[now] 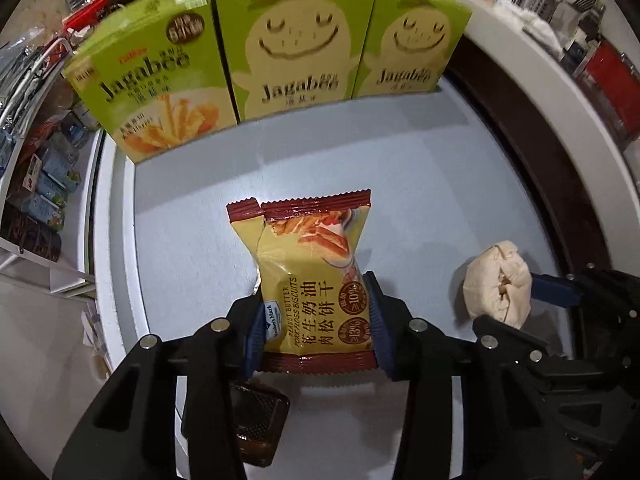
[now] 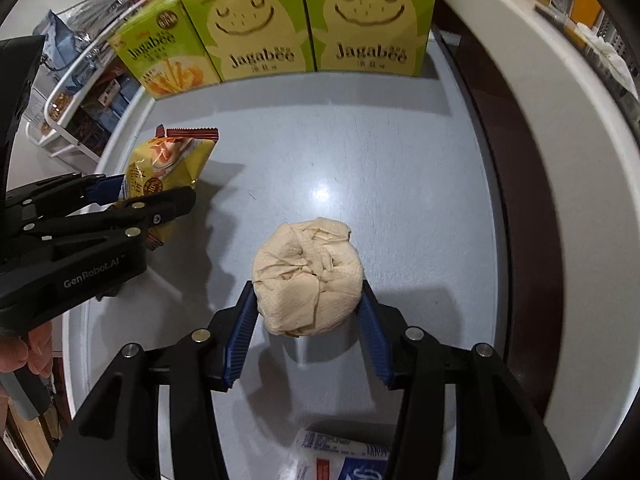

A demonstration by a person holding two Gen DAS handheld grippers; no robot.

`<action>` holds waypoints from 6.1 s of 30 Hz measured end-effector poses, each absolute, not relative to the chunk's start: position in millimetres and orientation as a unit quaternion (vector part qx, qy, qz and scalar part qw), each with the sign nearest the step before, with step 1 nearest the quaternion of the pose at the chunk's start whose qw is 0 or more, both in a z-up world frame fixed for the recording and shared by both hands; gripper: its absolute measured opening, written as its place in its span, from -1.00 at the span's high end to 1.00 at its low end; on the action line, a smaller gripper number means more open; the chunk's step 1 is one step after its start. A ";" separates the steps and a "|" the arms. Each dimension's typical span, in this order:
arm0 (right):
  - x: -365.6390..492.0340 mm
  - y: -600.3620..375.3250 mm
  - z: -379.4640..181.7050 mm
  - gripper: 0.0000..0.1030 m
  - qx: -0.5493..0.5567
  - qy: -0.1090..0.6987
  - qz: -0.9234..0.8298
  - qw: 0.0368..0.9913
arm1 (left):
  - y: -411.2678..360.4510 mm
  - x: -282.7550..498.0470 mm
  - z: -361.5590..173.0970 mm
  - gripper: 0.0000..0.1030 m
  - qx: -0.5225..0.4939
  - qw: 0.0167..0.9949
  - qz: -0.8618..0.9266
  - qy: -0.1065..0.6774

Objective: Collect trash
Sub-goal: 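Carry the biscuit packet and paper ball down over the white bin, then open both tools to drop the biscuit packet and paper ball into the bin, then move both tools back over the tray toward the brown tray and tissue pack, then grasp the brown plastic tray with left tool while right tool grasps the Tempo tissue pack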

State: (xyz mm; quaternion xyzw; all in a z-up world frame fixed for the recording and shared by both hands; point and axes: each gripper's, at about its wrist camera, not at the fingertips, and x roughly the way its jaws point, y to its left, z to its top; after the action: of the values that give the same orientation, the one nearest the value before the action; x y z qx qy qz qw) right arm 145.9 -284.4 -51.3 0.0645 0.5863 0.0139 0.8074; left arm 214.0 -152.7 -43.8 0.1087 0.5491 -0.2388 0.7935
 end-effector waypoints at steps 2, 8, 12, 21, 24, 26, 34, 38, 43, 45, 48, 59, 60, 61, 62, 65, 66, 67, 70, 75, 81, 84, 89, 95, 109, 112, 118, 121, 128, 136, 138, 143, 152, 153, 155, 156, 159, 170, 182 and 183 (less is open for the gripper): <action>142.9 -283.2 -43.2 0.06 0.068 0.579 0.019 0.812 | -148.6 209.2 -32.4 0.13 0.101 0.800 -0.245 0.539; 118.5 -278.9 -16.2 0.06 0.068 0.555 0.037 0.828 | -127.5 184.0 -1.6 0.13 0.073 0.817 -0.260 0.509; 96.6 -273.4 -6.9 0.06 0.078 0.549 0.055 0.830 | -110.2 156.6 4.1 0.13 0.063 0.821 -0.261 0.503; 29.7 -259.2 6.3 0.06 0.094 0.553 0.087 0.823 | -66.3 83.9 6.8 0.13 0.056 0.825 -0.246 0.505; 7.7 -250.2 8.4 0.06 0.094 0.557 0.096 0.820 | -56.8 61.1 5.8 0.13 0.058 0.826 -0.240 0.506; -7.9 -245.3 9.8 0.06 0.095 0.559 0.101 0.818 | -51.3 47.3 5.7 0.13 0.059 0.827 -0.237 0.507; -59.6 -226.9 9.5 0.06 0.094 0.573 0.120 0.805 | -35.4 -6.8 1.2 0.13 0.059 0.819 -0.238 0.520; -82.3 -218.8 2.3 0.06 0.089 0.586 0.130 0.795 | -30.2 -33.8 -3.4 0.13 0.067 0.812 -0.240 0.528; -104.5 -211.9 -9.1 0.06 0.081 0.604 0.143 0.780 | -27.5 -62.2 -15.2 0.13 0.080 0.801 -0.244 0.540; -110.2 -209.6 -14.1 0.06 0.075 0.609 0.145 0.776 | -28.0 -71.9 -20.7 0.13 0.089 0.798 -0.246 0.544; -120.4 -206.3 -26.6 0.06 0.068 0.620 0.146 0.768 | -30.2 -83.4 -30.3 0.13 0.105 0.790 -0.251 0.550; -129.0 -197.1 -79.1 0.06 0.069 0.656 0.142 0.738 | -34.9 -104.5 -74.2 0.13 0.137 0.758 -0.262 0.581; -128.4 -196.2 -85.0 0.06 0.070 0.660 0.141 0.735 | -34.9 -104.8 -77.5 0.13 0.139 0.755 -0.261 0.585; -128.0 -194.6 -89.9 0.06 0.070 0.663 0.140 0.732 | -34.6 -105.3 -82.1 0.13 0.141 0.752 -0.261 0.588; -127.6 -193.9 -94.7 0.06 0.071 0.667 0.139 0.729 | -34.1 -105.6 -84.8 0.13 0.143 0.750 -0.261 0.591; -126.4 -192.7 -105.8 0.06 0.071 0.673 0.136 0.724 | -33.3 -106.1 -95.2 0.13 0.147 0.744 -0.258 0.598; -125.8 -191.5 -109.1 0.06 0.070 0.675 0.135 0.722 | -33.5 -106.4 -97.8 0.13 0.148 0.743 -0.257 0.600; -125.1 -190.8 -113.5 0.06 0.068 0.676 0.133 0.722 | -33.4 -106.0 -100.4 0.13 0.149 0.742 -0.256 0.602; -123.4 -187.0 -120.1 0.06 0.066 0.678 0.127 0.721 | -34.0 -105.4 -107.3 0.13 0.151 0.740 -0.252 0.605; -121.6 -184.0 -128.5 0.06 0.065 0.681 0.115 0.721 | -38.3 -101.0 -116.2 0.13 0.150 0.740 -0.246 0.607; -123.2 -183.8 -130.1 0.06 0.067 0.682 0.110 0.720 | -41.5 -100.1 -117.2 0.13 0.152 0.741 -0.246 0.606; -122.6 -183.9 -131.5 0.06 0.065 0.683 0.109 0.719 | -42.1 -99.4 -118.8 0.13 0.154 0.740 -0.247 0.606; -121.0 -182.7 -133.8 0.06 0.063 0.686 0.107 0.717 | -44.7 -98.3 -119.9 0.13 0.156 0.739 -0.247 0.607; -118.9 -184.5 -134.4 0.06 0.065 0.689 0.108 0.714 | -44.6 -97.0 -119.8 0.13 0.157 0.738 -0.248 0.608; -121.3 -194.2 -112.8 -0.33 0.062 0.674 0.098 0.729 | -42.6 -98.1 -112.3 -0.33 0.162 0.739 -0.242 0.608; -118.1 -199.1 -83.1 -0.34 0.063 0.646 0.098 0.754 | -40.4 -98.2 -105.8 -0.34 0.160 0.741 -0.244 0.604; -87.3 -212.2 -19.4 -0.59 0.055 0.573 0.079 0.814 | -42.2 -100.0 -80.0 -0.34 0.158 0.756 -0.261 0.579; -61.1 -216.1 -5.4 -0.65 0.032 0.549 0.062 0.833 | -45.7 -97.9 -63.9 -0.56 0.157 0.769 -0.269 0.559; 5.1 -233.0 -30.4 -0.65 0.053 0.558 0.043 0.827 | -52.9 -87.2 -31.1 -0.56 0.149 0.797 -0.279 0.514; 35.0 -228.0 -65.6 -0.80 0.086 0.585 0.047 0.805 | -35.8 -57.6 -18.8 -0.56 0.136 0.818 -0.244 0.502; 38.1 -217.3 -63.6 -0.80 0.090 0.581 0.073 0.805 | -30.6 -47.1 -16.1 -0.56 0.134 0.824 -0.233 0.499; 35.2 -216.0 -36.9 -0.80 0.088 0.550 0.059 0.828 | -25.1 -1.4 -4.8 -0.56 0.147 0.842 -0.204 0.478; 36.7 -245.5 -42.6 -0.86 0.068 0.572 -0.013 0.817 | -39.2 119.0 -19.4 -0.56 0.139 0.833 -0.202 0.495; 37.0 -248.9 -47.1 -0.86 0.089 0.577 -0.011 0.812 | -43.1 127.4 -22.1 -0.56 0.138 0.831 -0.204 0.499; 37.0 -251.4 -53.9 -0.86 0.118 0.582 -0.011 0.805 | -52.6 145.2 -28.4 -0.56 0.145 0.826 -0.208 0.503; 37.9 -252.5 -58.5 -0.86 0.126 0.585 -0.017 0.801 | -56.4 147.8 -30.0 -0.56 0.150 0.825 -0.208 0.503; 39.8 -253.6 -66.5 -0.86 0.146 0.592 -0.020 0.793 | -69.9 156.0 -39.7 -0.56 0.175 0.816 -0.214 0.507; 46.7 -266.7 -74.2 -0.86 0.192 0.595 -0.069 0.778 | -83.5 173.2 -58.0 -0.56 0.211 0.803 -0.212 0.515; 50.1 -262.8 -72.2 -0.62 0.186 0.589 -0.061 0.784 | -84.3 181.3 -65.8 -0.53 0.171 0.794 -0.230 0.536; 51.5 -260.9 -71.9 -0.52 0.179 0.589 -0.059 0.786 | -83.8 181.8 -66.5 -0.41 0.161 0.792 -0.235 0.540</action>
State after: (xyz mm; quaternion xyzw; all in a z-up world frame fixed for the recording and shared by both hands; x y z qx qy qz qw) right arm 51.5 -260.9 -71.9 0.1792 0.5893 -0.0586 0.7856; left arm 181.8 -83.8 -66.5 0.1609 0.5398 -0.2348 0.7922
